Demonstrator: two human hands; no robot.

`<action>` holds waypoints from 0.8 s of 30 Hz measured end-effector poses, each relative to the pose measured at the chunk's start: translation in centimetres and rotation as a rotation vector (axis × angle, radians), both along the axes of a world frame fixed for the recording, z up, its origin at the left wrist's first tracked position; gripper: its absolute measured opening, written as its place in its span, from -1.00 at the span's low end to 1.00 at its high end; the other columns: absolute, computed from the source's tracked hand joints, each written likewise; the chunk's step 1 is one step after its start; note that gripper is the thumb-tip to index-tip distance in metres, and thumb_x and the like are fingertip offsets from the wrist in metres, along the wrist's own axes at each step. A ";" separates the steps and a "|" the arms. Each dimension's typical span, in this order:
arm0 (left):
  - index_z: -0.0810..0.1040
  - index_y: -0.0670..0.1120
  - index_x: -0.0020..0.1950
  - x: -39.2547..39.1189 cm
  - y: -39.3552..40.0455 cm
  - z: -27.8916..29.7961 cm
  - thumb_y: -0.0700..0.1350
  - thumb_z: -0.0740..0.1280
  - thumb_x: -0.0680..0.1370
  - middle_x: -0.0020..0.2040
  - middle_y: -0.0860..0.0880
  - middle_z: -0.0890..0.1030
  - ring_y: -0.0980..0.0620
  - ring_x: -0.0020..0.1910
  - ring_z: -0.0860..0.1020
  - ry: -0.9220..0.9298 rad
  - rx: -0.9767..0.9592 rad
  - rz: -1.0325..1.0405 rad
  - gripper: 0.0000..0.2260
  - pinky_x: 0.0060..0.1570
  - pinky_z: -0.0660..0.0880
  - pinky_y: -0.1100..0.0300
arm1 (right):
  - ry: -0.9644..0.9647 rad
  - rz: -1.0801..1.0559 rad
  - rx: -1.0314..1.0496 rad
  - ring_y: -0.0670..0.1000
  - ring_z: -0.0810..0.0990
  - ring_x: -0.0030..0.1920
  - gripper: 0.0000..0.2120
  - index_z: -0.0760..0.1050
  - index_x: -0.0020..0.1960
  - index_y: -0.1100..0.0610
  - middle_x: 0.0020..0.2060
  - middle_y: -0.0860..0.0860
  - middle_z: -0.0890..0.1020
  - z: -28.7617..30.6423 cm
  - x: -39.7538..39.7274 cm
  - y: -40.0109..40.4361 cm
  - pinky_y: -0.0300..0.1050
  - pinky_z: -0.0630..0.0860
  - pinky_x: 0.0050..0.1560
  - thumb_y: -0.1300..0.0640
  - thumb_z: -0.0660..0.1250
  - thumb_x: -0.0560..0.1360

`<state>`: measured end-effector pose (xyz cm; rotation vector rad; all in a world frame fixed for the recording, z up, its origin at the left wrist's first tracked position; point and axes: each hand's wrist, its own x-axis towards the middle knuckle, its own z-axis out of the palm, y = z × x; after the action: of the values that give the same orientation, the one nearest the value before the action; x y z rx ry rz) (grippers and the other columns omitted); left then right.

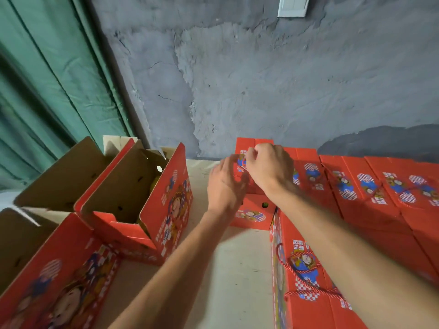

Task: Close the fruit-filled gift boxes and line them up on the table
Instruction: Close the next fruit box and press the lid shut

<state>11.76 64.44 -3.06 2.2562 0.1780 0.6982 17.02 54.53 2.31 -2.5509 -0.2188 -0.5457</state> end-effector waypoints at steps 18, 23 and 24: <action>0.39 -0.12 0.47 -11.6 18.4 5.3 0.05 0.24 0.64 0.46 -0.17 0.42 -0.22 0.48 0.31 0.528 0.249 0.470 -0.56 0.50 0.18 -0.15 | 0.743 0.304 0.278 0.18 0.65 0.13 -0.45 0.46 0.34 0.12 0.18 0.10 0.63 -1.3 -10.7 18.5 -0.08 0.52 0.00 -0.21 0.33 0.49; 0.37 -0.10 0.46 -11.7 19.0 4.0 0.00 0.29 0.63 0.54 -0.15 0.31 -0.19 0.53 0.23 0.497 0.401 0.454 -0.58 0.49 0.21 -0.13 | 0.737 0.189 0.163 0.24 0.62 0.22 -0.54 0.45 0.38 0.17 0.26 0.16 0.61 -1.8 -11.1 19.8 -0.02 0.53 0.04 0.05 0.36 0.53; 0.37 -0.10 0.45 -11.8 19.1 3.9 -0.01 0.28 0.63 0.55 -0.16 0.29 -0.19 0.53 0.22 0.482 0.450 0.449 -0.59 0.48 0.24 -0.12 | 0.706 0.156 0.136 0.24 0.62 0.21 -0.60 0.49 0.34 0.18 0.24 0.17 0.62 -1.6 -10.9 19.6 -0.01 0.55 0.05 0.09 0.37 0.54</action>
<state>0.00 83.58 0.82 2.8282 0.8557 0.4264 6.14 74.14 0.71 -2.3976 -0.1148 0.3928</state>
